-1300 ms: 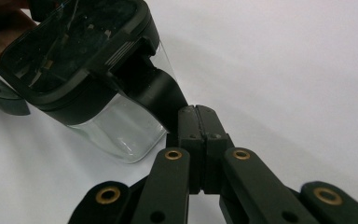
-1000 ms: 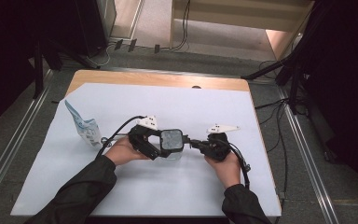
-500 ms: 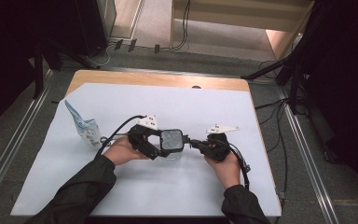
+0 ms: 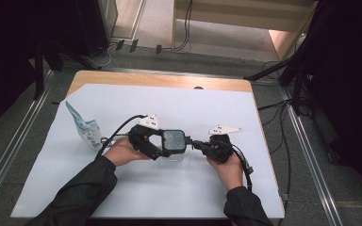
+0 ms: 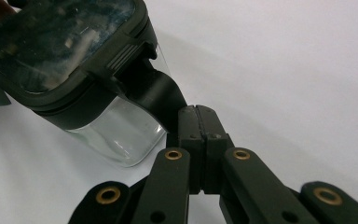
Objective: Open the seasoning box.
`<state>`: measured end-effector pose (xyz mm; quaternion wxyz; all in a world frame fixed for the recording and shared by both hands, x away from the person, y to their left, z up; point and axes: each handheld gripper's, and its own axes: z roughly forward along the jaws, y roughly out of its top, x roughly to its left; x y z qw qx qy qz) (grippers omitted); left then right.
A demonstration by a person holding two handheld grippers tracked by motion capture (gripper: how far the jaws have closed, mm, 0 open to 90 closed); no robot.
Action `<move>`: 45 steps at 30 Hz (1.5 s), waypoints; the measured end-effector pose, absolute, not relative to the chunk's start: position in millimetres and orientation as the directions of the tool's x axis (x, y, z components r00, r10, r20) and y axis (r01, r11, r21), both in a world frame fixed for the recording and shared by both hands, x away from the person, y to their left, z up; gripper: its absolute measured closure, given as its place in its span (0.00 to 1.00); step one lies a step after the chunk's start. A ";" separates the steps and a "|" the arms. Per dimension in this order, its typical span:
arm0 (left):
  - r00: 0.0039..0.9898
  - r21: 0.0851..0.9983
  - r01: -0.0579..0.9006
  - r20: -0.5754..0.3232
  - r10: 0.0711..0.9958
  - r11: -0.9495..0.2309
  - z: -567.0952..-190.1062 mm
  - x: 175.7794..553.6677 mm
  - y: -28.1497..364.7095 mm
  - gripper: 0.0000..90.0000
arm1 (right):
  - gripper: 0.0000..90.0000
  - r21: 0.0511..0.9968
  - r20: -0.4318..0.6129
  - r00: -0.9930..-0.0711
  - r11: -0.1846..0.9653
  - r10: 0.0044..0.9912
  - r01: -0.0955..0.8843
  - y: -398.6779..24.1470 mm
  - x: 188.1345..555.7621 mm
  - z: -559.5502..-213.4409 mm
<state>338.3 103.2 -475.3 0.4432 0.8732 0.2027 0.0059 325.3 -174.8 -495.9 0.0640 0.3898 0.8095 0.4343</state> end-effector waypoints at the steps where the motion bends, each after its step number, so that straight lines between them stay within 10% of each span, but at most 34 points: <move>1: 0.918 0.778 0.351 -0.175 0.357 -0.521 -473.9 338.4 103.6 0.16 | 1.00 0.754 0.234 -0.689 0.320 0.687 0.574 -174.8 325.3 -495.9; 31: 0.912 0.757 0.369 -0.184 0.367 -0.539 -448.6 334.7 109.7 0.23 | 1.00 0.757 0.230 -0.699 0.326 0.677 0.566 -172.6 324.4 -494.6; 45: 0.942 0.766 0.319 -0.192 0.275 -0.558 -439.6 329.8 106.0 0.78 | 1.00 0.757 0.239 -0.700 0.322 0.673 0.568 -171.5 323.1 -493.4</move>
